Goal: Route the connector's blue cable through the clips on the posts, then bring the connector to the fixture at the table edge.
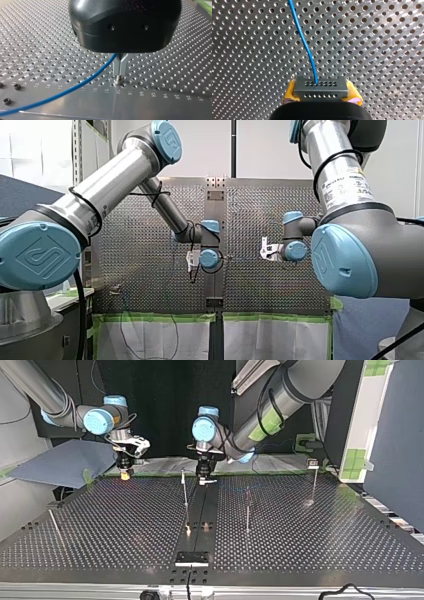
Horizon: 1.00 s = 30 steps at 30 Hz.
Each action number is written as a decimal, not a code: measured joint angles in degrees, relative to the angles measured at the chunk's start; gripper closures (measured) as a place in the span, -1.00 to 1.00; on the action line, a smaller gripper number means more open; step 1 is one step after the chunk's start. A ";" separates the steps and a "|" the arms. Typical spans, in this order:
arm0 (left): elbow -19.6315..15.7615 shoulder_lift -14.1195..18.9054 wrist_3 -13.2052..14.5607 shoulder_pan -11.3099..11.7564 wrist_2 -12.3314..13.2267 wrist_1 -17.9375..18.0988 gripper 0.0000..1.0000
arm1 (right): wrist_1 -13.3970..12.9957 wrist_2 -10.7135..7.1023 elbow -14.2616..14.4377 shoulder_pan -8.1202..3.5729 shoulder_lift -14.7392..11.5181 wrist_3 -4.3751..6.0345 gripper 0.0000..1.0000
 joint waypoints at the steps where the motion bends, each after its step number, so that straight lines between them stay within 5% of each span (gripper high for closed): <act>1: 0.09 0.00 0.01 0.11 0.14 -0.02 1.00 | -0.05 0.02 -0.03 -0.09 0.03 -0.01 1.00; 30: 2.32 -0.02 0.48 2.96 1.53 -1.88 1.00 | -0.66 -0.65 -3.22 -0.92 2.11 0.29 1.00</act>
